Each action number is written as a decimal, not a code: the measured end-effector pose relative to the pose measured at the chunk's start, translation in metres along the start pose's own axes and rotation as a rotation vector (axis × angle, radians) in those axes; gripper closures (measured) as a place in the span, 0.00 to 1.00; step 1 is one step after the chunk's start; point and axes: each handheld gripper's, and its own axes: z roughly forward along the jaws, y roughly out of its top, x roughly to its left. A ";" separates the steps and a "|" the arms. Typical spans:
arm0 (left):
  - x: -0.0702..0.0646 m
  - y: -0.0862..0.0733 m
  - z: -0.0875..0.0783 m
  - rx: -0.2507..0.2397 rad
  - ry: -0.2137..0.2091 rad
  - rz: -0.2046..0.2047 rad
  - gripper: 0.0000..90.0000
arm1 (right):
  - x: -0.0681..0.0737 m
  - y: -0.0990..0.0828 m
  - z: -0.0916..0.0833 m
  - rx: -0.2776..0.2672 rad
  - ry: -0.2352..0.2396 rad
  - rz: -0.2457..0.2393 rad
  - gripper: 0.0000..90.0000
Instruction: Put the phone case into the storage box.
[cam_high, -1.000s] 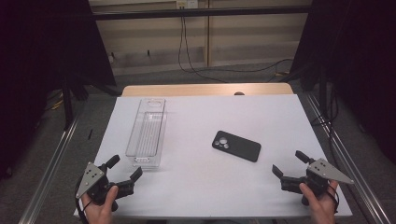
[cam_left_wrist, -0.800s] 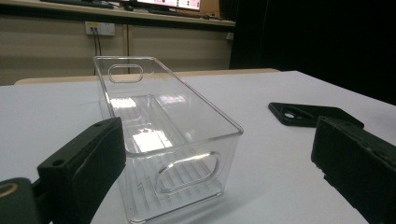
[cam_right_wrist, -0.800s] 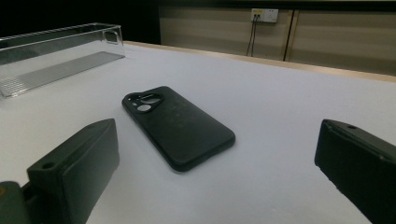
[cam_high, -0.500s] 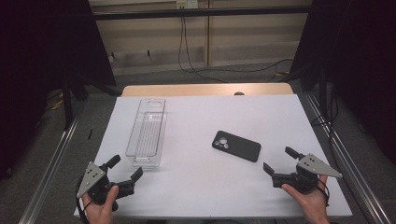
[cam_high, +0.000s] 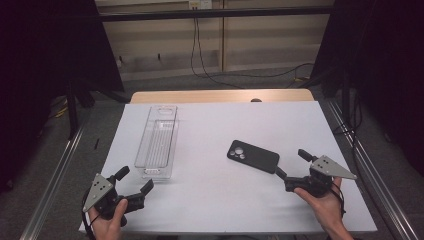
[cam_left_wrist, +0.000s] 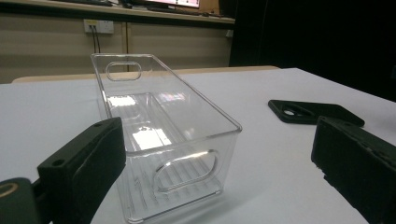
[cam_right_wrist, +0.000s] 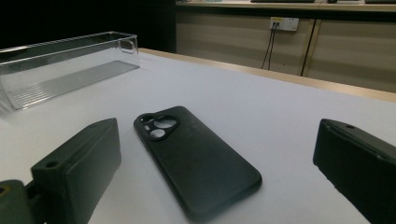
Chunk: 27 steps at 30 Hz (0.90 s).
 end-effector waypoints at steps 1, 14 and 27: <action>0.000 0.000 0.000 0.001 -0.004 -0.003 0.03 | 0.000 0.001 0.003 -0.001 0.002 -0.004 0.01; 0.000 0.000 -0.001 -0.001 -0.003 -0.006 0.03 | -0.001 0.014 0.024 -0.012 0.025 -0.008 0.00; 0.001 0.001 -0.001 -0.004 -0.005 -0.008 0.03 | -0.001 0.025 0.050 0.029 0.040 -0.051 0.00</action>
